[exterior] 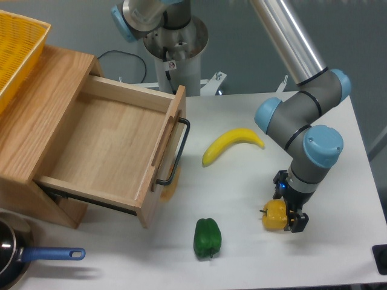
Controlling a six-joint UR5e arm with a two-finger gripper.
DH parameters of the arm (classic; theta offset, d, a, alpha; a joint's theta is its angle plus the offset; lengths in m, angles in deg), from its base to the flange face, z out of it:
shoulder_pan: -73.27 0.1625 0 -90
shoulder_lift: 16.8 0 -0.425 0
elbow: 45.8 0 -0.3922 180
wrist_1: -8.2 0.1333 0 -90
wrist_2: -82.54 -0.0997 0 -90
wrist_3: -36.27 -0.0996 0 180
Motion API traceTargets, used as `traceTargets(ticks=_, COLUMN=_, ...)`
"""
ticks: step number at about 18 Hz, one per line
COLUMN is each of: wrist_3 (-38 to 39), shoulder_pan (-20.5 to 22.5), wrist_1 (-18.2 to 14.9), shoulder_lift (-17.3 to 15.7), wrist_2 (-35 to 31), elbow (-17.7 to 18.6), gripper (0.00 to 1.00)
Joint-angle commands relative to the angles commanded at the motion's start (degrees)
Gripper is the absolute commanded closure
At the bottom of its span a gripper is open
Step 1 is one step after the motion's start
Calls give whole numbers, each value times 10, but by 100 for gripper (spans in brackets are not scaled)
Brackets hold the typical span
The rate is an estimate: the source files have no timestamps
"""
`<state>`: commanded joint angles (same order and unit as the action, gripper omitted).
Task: Pick up the yellow pepper
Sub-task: 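Close the gripper on the yellow bell pepper, then lift the held yellow pepper up off the table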
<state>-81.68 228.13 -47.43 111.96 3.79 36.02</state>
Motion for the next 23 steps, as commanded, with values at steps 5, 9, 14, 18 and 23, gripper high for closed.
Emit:
traceTargets(ticks=5, wrist_3=1, shoulder_pan=0, wrist_1=0, shoulder_lift=3, wrist_2=0, elbow=3, gripper=13)
traceTargets(ticks=9, wrist_3=1, shoulder_pan=0, wrist_1=-1, shoulder_lift=4, wrist_2=0, elbow=3, gripper=37)
traceTargets(ticks=14, wrist_3=7, shoulder_pan=0, wrist_1=-2, shoulder_lift=3, wrist_2=5, elbow=3, gripper=41)
traceTargets(ticks=18, wrist_3=21, shoulder_pan=1, wrist_1=-3, shoulder_lift=-6, wrist_2=4, elbow=3, gripper=41)
traceTargets(ticks=23, wrist_3=57, shoulder_pan=4, wrist_1=-4, shoulder_lift=-35, wrist_2=-10, elbow=3, gripper=41)
